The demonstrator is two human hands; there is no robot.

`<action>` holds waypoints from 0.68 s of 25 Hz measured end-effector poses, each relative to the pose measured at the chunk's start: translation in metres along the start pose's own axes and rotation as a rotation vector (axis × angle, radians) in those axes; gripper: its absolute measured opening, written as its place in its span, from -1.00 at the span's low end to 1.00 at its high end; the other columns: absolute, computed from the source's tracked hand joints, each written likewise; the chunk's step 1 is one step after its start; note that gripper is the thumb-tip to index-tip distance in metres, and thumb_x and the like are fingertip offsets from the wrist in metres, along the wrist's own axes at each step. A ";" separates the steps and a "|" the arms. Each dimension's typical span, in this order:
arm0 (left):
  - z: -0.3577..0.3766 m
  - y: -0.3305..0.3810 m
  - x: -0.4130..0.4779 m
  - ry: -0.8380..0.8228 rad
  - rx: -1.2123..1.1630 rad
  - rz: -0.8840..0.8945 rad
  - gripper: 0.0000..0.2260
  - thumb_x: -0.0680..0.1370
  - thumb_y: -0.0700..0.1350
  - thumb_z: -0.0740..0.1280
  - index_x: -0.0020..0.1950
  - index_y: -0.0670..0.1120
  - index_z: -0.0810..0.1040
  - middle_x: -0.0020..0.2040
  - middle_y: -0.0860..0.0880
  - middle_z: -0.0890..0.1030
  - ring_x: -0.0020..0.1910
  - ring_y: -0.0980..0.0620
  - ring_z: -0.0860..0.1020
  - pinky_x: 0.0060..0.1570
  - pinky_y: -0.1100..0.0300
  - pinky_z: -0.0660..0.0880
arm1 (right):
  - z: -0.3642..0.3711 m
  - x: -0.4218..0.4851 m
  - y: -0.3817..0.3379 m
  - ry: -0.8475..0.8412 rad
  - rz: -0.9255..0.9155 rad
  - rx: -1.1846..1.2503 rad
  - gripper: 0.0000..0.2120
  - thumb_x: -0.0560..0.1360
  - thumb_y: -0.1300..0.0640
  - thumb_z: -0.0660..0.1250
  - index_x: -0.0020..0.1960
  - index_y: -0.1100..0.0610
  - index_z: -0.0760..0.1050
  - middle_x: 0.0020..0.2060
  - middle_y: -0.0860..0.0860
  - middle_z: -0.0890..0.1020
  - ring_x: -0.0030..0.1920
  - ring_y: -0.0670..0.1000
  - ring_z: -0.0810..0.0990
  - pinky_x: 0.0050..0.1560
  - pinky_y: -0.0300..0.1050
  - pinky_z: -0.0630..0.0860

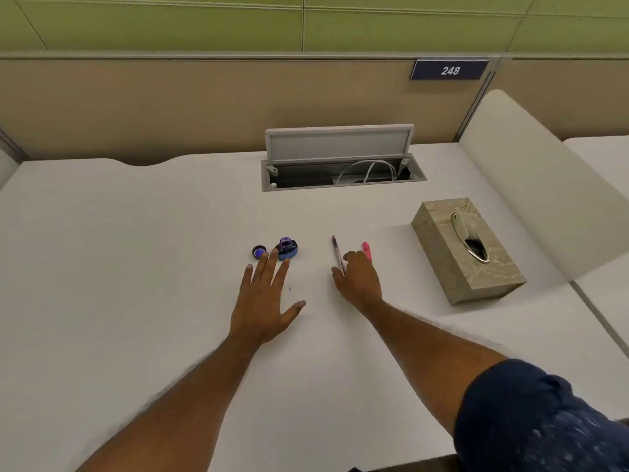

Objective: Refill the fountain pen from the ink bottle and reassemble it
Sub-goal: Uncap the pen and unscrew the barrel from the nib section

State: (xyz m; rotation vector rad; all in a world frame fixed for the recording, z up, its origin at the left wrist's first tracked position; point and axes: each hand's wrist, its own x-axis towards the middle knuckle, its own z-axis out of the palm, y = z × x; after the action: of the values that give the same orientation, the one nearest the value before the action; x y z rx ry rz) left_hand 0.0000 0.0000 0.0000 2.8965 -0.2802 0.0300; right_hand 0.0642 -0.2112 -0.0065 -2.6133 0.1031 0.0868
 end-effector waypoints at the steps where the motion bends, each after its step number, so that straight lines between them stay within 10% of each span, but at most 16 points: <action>1: 0.000 0.000 0.003 -0.005 0.012 0.000 -0.20 0.47 0.40 -0.03 0.58 -0.03 -0.04 0.60 -0.06 -0.09 0.58 -0.02 -0.16 0.54 -0.07 -0.12 | 0.002 0.008 0.000 0.010 -0.010 -0.004 -0.67 0.53 0.02 0.28 0.15 0.24 0.48 0.08 0.15 0.56 0.34 0.14 0.42 0.41 0.01 0.32; 6: 0.005 0.001 0.014 0.027 0.027 0.013 -0.23 0.49 0.37 0.00 0.58 -0.02 -0.03 0.60 -0.05 -0.09 0.57 0.00 -0.18 0.54 -0.03 -0.15 | 0.003 0.030 -0.004 -0.014 0.044 -0.094 -0.72 0.53 0.06 0.21 -0.12 0.26 0.54 -0.29 0.10 0.56 -0.05 0.11 0.60 0.57 -0.08 -0.08; 13: 0.003 0.009 0.028 0.080 -0.096 0.039 -0.32 0.52 0.29 0.02 0.57 0.00 0.06 0.60 -0.02 0.00 0.58 0.02 -0.08 0.54 -0.01 0.00 | 0.003 0.033 -0.010 0.063 0.055 0.074 -0.83 0.41 0.12 0.28 -0.32 0.15 0.49 -0.44 0.01 0.54 -0.34 0.03 0.52 0.54 -0.06 0.05; 17: -0.001 0.019 0.039 0.064 -0.195 0.036 -0.35 0.55 0.25 0.09 0.56 -0.01 0.09 0.60 0.00 0.05 0.58 0.02 -0.03 0.53 -0.01 0.05 | -0.010 0.009 -0.028 0.158 0.082 0.344 -0.88 0.40 0.11 0.36 -0.24 0.15 0.58 -0.40 -0.02 0.60 -0.37 -0.02 0.54 0.05 -0.55 0.19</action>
State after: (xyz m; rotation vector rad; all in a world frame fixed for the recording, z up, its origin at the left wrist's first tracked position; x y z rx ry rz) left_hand 0.0348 -0.0251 0.0069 2.6917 -0.3056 0.0959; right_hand 0.0757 -0.1931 0.0155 -2.2689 0.2578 -0.1007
